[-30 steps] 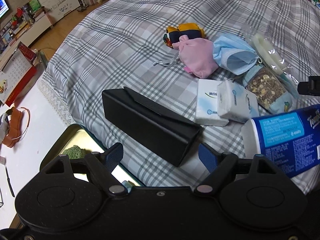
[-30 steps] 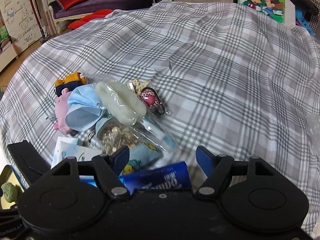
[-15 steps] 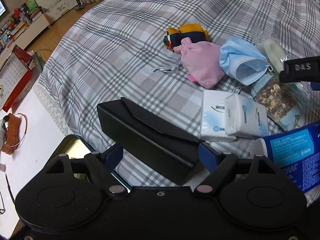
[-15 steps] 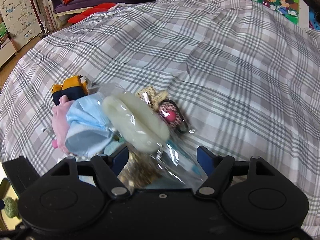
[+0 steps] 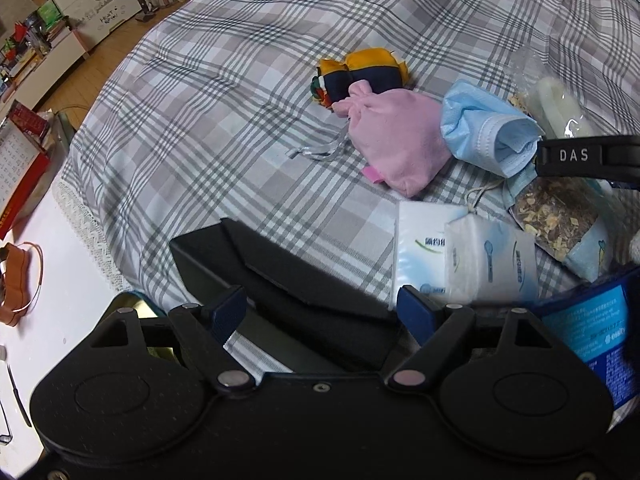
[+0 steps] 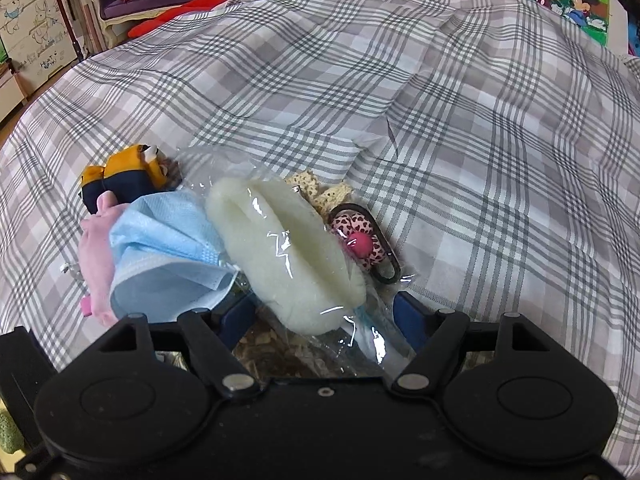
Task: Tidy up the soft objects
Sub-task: 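Grasp the pink pouch with the left tool while the right tool grasps the wrapped white item, then lift the pink pouch and wrapped white item and carry them to the tray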
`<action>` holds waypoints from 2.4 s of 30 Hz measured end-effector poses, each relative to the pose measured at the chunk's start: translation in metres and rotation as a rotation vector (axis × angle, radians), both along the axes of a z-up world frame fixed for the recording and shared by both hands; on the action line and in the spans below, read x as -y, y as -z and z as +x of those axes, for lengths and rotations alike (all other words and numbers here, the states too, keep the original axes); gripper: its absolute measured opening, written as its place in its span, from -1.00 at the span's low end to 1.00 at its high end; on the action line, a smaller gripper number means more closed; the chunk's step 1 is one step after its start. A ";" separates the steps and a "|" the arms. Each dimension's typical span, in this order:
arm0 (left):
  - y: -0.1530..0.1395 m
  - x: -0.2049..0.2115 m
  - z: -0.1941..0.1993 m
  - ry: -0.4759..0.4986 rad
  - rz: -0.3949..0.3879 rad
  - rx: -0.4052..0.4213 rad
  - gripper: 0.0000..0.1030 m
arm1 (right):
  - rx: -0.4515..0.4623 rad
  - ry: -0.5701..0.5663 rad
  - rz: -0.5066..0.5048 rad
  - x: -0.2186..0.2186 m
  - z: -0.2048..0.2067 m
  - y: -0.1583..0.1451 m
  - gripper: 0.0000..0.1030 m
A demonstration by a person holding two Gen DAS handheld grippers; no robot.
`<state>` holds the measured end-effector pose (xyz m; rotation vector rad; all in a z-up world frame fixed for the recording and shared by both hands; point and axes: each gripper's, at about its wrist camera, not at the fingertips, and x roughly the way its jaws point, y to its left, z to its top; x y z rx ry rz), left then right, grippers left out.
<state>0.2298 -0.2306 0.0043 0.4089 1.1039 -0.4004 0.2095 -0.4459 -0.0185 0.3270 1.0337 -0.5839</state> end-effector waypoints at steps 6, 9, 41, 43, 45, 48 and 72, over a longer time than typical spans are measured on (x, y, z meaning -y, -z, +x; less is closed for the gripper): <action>-0.002 0.012 0.009 0.005 -0.020 -0.010 0.54 | 0.024 0.005 0.046 0.009 -0.002 0.002 0.35; -0.003 0.018 0.016 0.001 -0.031 -0.014 0.54 | 0.047 0.000 0.068 0.010 -0.005 0.000 0.02; 0.036 0.111 0.086 0.060 -0.014 -0.103 0.56 | 0.054 0.152 0.013 0.041 -0.030 0.001 -0.20; 0.040 0.114 0.088 0.062 -0.016 -0.118 0.56 | 0.054 0.151 0.011 0.040 -0.029 0.001 -0.20; 0.042 0.115 0.090 0.059 -0.019 -0.127 0.56 | 0.052 0.151 0.007 0.040 -0.029 0.002 -0.19; 0.045 0.114 0.093 0.054 -0.034 -0.147 0.55 | 0.051 0.150 0.004 0.040 -0.029 0.002 -0.19; 0.015 0.097 0.077 0.021 -0.085 -0.111 0.21 | 0.050 0.144 -0.025 0.039 -0.029 0.002 -0.19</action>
